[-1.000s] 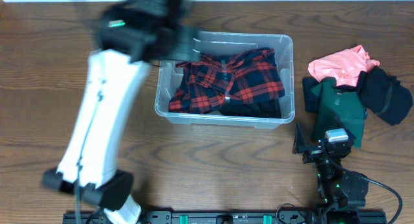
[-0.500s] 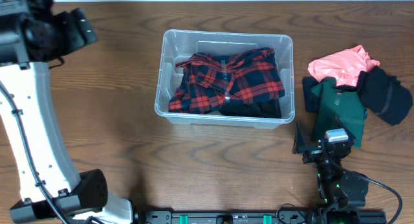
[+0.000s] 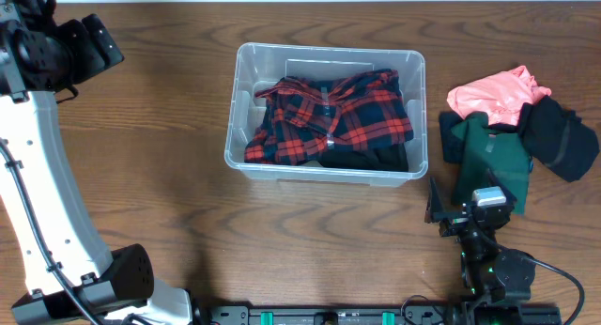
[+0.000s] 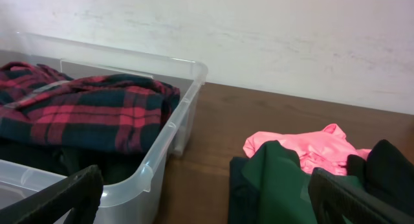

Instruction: Pack container

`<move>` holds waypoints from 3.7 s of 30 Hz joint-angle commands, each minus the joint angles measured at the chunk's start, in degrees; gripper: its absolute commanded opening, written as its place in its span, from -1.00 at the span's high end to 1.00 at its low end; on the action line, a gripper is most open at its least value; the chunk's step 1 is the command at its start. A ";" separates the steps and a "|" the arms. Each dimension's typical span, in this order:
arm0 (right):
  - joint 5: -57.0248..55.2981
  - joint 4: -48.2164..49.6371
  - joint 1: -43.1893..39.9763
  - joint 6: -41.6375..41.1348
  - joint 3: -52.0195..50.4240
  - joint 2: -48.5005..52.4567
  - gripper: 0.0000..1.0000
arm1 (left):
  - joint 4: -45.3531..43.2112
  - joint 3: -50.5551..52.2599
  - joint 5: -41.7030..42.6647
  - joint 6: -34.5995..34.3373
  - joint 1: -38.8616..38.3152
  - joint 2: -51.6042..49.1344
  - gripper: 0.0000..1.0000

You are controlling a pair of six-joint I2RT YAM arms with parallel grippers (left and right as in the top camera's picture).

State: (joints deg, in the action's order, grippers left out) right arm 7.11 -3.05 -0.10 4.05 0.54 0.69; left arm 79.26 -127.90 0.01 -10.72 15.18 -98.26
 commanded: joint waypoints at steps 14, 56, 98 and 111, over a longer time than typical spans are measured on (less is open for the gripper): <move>10.69 -8.28 -3.10 -11.96 26.34 16.17 -0.98 | 0.17 0.17 -0.28 -0.31 0.17 -0.22 -0.96; 6.49 -32.74 -38.29 -28.06 35.95 66.64 -0.75 | 0.15 0.17 -0.28 -0.31 0.17 -0.22 -0.96; 12.90 6.54 -38.07 -23.52 20.11 77.15 0.97 | 0.17 0.17 -0.28 -0.31 0.17 -0.22 -0.96; 22.36 -21.99 -33.70 -20.98 40.76 69.35 0.97 | 0.17 0.17 -0.28 -0.31 0.17 -0.22 -0.96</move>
State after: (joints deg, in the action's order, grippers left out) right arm 25.12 -21.87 -35.99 -19.22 34.35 72.97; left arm 79.42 -127.85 -0.01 -10.72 15.18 -98.26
